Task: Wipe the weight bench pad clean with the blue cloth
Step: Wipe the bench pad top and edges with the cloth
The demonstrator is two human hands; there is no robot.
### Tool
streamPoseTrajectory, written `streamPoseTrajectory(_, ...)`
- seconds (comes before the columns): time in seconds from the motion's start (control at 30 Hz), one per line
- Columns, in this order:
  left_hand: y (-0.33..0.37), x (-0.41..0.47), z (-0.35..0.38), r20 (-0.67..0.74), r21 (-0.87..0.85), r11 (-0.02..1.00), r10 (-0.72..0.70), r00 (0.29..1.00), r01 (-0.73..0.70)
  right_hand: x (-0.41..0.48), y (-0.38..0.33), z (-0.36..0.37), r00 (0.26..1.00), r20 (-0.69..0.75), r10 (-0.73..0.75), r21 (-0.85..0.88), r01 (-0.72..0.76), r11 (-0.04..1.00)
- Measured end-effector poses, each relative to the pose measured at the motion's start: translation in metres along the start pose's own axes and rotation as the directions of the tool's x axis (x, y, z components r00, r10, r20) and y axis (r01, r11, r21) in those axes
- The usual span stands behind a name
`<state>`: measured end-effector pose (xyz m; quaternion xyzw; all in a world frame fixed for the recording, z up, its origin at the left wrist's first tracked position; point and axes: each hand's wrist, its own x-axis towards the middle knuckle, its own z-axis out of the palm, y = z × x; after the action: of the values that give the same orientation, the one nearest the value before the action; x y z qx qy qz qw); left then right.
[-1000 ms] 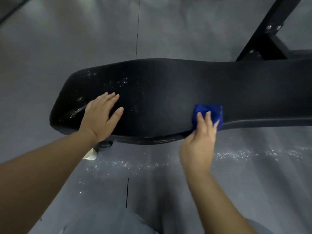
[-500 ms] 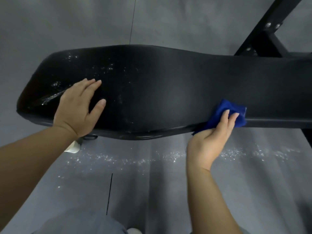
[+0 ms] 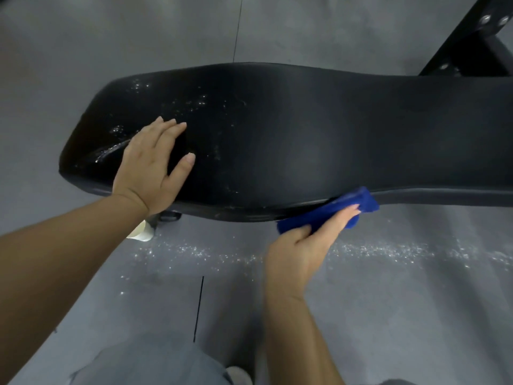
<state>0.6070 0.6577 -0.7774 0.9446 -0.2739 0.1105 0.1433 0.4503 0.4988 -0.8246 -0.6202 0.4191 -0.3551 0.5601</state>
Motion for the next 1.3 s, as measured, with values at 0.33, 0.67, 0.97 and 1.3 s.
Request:
streamPoseTrajectory(0.33,-0.003,0.001,0.003,-0.014,0.013,1.000,-0.004,1.000,0.004,-0.113,-0.038,0.067,0.930,0.357,-0.090,-0.007,0.099,0.995)
streamPoseTrajectory(0.67,-0.002,0.001,0.002,0.022,0.046,0.998,-0.044,0.999,0.043,0.023,0.010,-0.040,0.636,0.576,-0.514,-0.576,0.761,0.298)
streamPoseTrajectory(0.97,-0.004,0.002,0.004,0.015,0.063,0.998,-0.022,1.000,0.021,0.107,-0.003,-0.051,0.111,0.762,-0.638,-0.168,0.985,-0.029)
streamPoseTrajectory(1.3,-0.006,0.002,0.005,-0.029,0.020,0.999,-0.032,0.999,0.033,-0.026,-0.040,0.066,0.216,0.931,-0.293,-0.263,0.956,-0.131)
